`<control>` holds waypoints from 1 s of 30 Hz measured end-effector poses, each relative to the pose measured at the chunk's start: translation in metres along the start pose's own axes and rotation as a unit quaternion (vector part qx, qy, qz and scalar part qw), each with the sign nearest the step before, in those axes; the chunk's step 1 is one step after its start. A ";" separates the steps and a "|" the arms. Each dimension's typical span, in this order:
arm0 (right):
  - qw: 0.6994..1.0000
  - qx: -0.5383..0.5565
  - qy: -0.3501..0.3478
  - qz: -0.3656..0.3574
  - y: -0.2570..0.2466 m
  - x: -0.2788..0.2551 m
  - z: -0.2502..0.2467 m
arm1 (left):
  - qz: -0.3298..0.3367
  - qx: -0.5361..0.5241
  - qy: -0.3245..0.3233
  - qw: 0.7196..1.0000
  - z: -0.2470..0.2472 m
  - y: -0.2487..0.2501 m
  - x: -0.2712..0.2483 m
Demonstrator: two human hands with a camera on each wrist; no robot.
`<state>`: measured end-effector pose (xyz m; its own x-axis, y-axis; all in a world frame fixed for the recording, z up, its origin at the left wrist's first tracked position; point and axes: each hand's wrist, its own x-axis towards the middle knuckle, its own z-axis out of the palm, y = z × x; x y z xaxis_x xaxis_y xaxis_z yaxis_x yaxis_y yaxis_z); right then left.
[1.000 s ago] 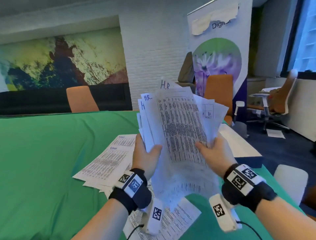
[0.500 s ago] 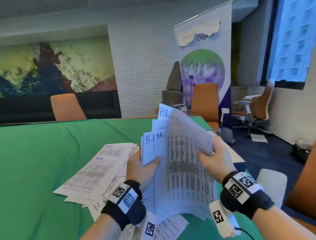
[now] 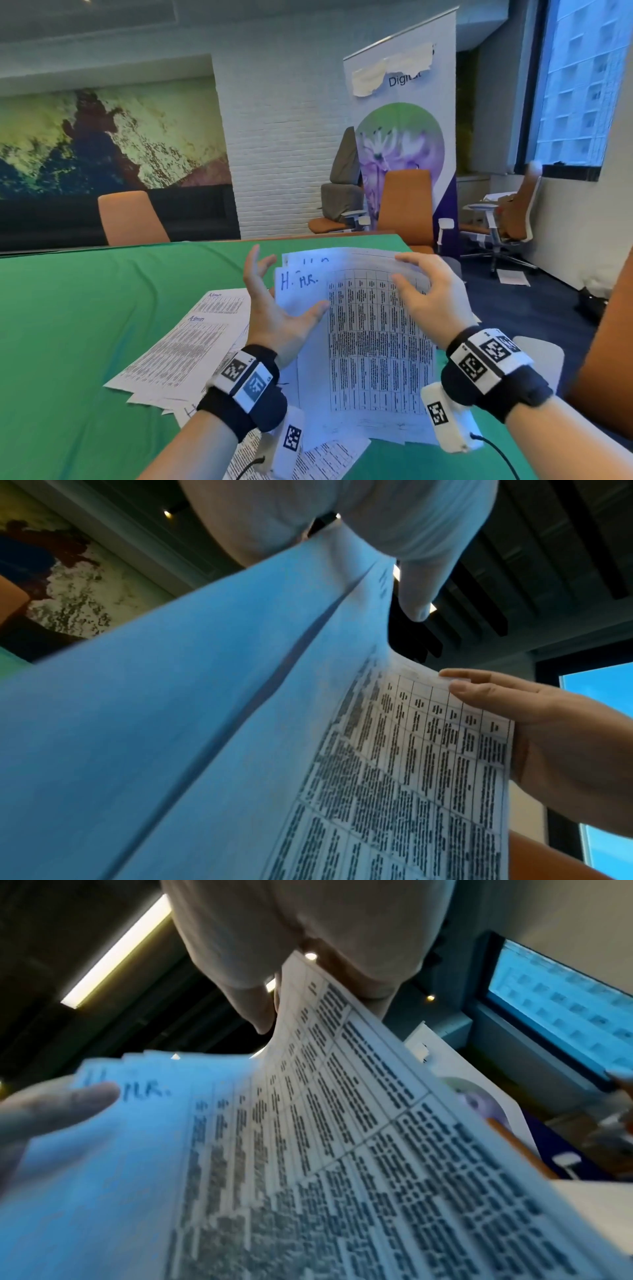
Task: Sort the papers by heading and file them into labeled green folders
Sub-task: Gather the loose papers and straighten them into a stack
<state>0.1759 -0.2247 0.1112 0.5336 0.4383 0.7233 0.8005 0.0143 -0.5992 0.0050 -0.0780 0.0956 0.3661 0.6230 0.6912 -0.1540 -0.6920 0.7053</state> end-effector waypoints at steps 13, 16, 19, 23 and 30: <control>0.962 0.174 -0.065 0.198 -0.005 -0.005 -0.005 | 0.005 0.056 0.040 0.998 -0.009 -0.013 0.015; 0.970 0.195 -0.033 0.140 -0.015 -0.012 0.001 | 0.013 0.006 0.073 0.997 -0.003 -0.004 0.015; 0.969 0.204 -0.024 0.136 -0.017 -0.016 0.004 | -0.042 -0.043 0.047 0.997 0.002 0.003 0.012; 0.925 0.288 -0.018 0.248 0.000 -0.028 0.006 | -0.179 -0.052 0.003 0.982 0.004 -0.012 -0.001; 0.947 0.220 0.020 0.232 0.029 -0.043 0.008 | -0.238 -0.057 -0.128 0.961 0.002 -0.029 -0.023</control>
<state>0.1738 -0.2359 0.0605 0.8167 0.4550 0.3549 0.2910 0.2063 -0.9342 0.0024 -0.0731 0.0586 0.6316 0.7387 0.2354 -0.0071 -0.2981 0.9545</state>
